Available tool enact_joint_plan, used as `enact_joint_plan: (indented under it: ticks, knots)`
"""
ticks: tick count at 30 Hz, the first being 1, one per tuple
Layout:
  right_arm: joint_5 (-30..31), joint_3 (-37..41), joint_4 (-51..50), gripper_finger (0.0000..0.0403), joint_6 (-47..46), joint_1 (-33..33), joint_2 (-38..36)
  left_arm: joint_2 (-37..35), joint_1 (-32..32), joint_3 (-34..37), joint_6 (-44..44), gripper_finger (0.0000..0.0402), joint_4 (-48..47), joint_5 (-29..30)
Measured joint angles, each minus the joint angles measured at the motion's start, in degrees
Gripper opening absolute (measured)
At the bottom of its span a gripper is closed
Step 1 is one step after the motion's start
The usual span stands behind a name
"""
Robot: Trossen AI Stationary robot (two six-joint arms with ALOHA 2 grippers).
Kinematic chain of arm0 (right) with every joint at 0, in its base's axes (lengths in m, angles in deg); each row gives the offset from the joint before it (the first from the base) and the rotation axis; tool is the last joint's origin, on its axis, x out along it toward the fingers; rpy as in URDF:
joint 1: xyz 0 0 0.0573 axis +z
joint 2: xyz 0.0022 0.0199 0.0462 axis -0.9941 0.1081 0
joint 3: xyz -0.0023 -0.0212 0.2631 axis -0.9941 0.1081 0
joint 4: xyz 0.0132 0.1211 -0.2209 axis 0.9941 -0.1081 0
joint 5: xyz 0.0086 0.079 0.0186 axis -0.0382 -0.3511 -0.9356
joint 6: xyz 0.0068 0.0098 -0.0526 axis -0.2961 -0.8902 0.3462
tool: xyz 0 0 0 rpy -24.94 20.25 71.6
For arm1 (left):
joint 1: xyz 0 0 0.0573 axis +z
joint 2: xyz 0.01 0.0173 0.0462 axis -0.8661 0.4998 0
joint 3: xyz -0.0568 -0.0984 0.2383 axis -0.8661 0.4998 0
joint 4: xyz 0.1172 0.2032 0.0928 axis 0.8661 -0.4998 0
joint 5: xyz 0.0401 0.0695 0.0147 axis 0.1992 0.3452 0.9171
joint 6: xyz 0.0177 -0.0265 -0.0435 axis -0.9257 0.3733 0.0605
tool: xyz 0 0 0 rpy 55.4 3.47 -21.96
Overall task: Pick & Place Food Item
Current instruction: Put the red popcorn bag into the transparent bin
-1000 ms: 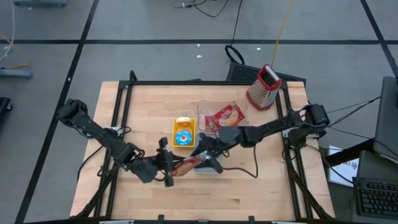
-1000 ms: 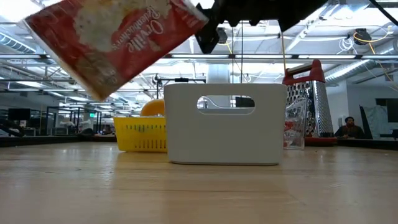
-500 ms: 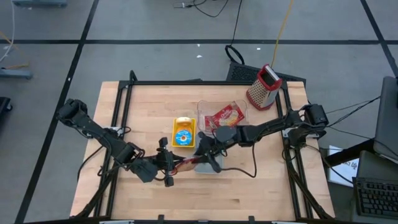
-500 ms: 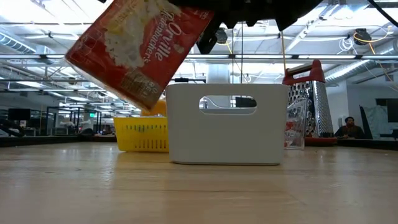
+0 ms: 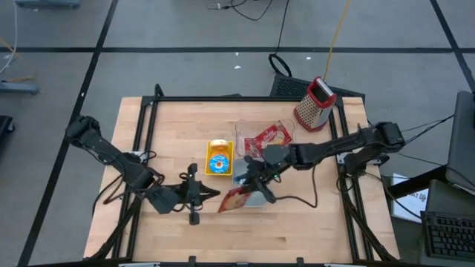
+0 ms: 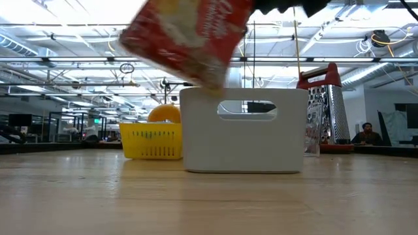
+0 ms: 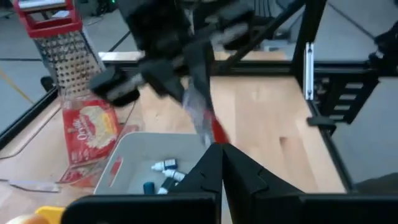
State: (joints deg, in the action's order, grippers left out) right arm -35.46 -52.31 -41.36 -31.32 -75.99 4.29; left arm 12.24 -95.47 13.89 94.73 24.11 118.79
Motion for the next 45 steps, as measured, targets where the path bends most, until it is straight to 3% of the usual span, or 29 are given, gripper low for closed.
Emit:
enact_joint_plan:
  ticks: [4,7,16,19,21,26,33,39,45]
  knots:
    - [2.7,2.9,-5.0,0.0008,0.5,0.1,-5.3,-1.4,0.1,0.1,-1.3,0.0002,-0.8,0.0]
    - [9.0,6.2,-7.4,0.0008,-0.2,-0.1,-10.9,-2.0,0.0,0.0,-1.4,0.0011,-0.2,0.0]
    - [48.9,18.0,-2.7,0.0008,-2.6,-0.3,-28.0,-1.6,1.5,0.1,-1.2,0.0022,-0.3,-0.2]
    - [62.6,22.5,-1.0,0.0008,-4.6,-0.3,-29.7,-1.7,2.0,0.1,-1.2,0.0014,-0.2,-0.2]
    - [67.9,25.5,-0.7,0.0008,-6.6,-0.3,-29.6,-1.7,2.4,0.1,-1.1,0.0008,-0.3,-0.2]
    - [68.6,29.4,1.5,0.0008,-12.5,-0.7,-26.8,-1.7,3.4,0.1,-1.1,0.0005,-0.3,-0.2]
    - [65.7,29.8,13.6,0.0008,-12.2,-0.7,-21.1,-1.7,4.7,0.1,0.6,0.0025,-0.2,-0.2]
    - [65.7,29.8,16.9,0.0009,-14.4,-1.4,-14.1,-1.7,4.9,0.1,0.9,0.0026,0.3,-0.2]
    - [64.4,29.8,21.6,0.004,-16.7,-1.4,-10.5,-1.7,5.1,0.1,0.9,0.0026,1.1,-0.2]
